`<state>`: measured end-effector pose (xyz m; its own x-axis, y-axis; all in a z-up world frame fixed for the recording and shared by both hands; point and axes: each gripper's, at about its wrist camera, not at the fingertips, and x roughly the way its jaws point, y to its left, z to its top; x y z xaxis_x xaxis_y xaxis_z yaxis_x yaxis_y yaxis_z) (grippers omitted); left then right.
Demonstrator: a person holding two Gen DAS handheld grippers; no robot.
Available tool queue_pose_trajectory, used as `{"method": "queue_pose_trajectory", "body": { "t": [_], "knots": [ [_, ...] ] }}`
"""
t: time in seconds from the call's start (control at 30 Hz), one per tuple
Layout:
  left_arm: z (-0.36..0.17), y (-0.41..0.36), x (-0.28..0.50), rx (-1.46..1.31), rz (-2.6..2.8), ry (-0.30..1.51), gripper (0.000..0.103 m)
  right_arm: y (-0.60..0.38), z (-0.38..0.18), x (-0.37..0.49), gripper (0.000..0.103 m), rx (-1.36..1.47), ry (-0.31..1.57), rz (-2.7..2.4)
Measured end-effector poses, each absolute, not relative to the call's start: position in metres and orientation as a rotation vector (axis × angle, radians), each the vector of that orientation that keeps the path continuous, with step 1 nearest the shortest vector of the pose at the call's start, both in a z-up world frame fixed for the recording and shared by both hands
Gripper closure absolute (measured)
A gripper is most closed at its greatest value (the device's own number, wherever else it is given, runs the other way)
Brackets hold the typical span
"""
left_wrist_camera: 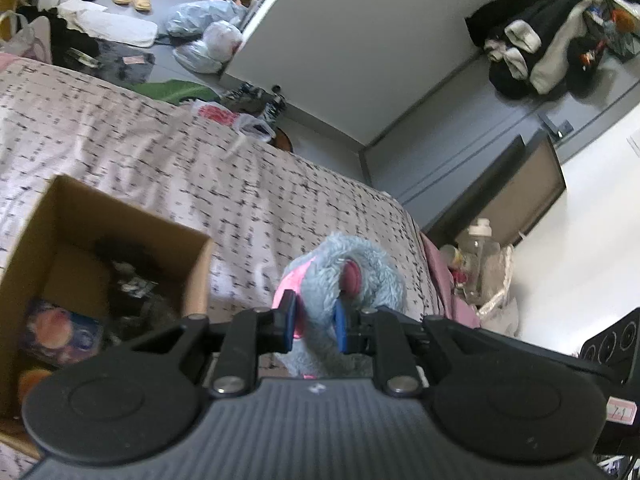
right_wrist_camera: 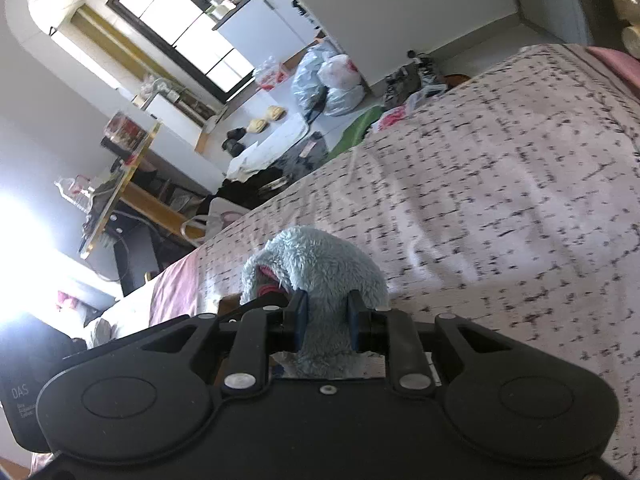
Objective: Organize soft objects
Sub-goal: 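Lift and carry the grey-blue plush over the box with both tools, then open both tools to drop the grey-blue plush into the box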
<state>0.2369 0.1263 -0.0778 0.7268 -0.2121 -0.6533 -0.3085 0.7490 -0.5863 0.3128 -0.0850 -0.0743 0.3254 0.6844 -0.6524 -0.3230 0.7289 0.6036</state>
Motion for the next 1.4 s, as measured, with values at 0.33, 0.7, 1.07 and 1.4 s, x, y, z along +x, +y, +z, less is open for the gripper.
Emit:
{"method": "queue_pose_trajectory", "body": {
  "t": [0.33, 0.7, 1.07, 1.4],
  "knots": [
    [-0.073, 0.177, 0.204, -0.747, 0.146, 0.736, 0.085, -0.028, -0.07, 0.297, 0.082, 0.375, 1.062, 0.772],
    [-0.088, 0.216, 0.187, -0.756, 0.232, 0.728, 0.085, 0.019, -0.084, 0.288, 0.082, 0.367, 1.105, 0.799],
    [-0.097, 0.228, 0.181, -0.65, 0.392, 0.823, 0.074, 0.028, -0.092, 0.289, 0.057, 0.357, 1.106, 0.814],
    [-0.076, 0.225, 0.161, -0.632, 0.412, 0.756, 0.034, -0.006, -0.078, 0.28, 0.04, 0.247, 1.078, 0.811]
  ]
}}
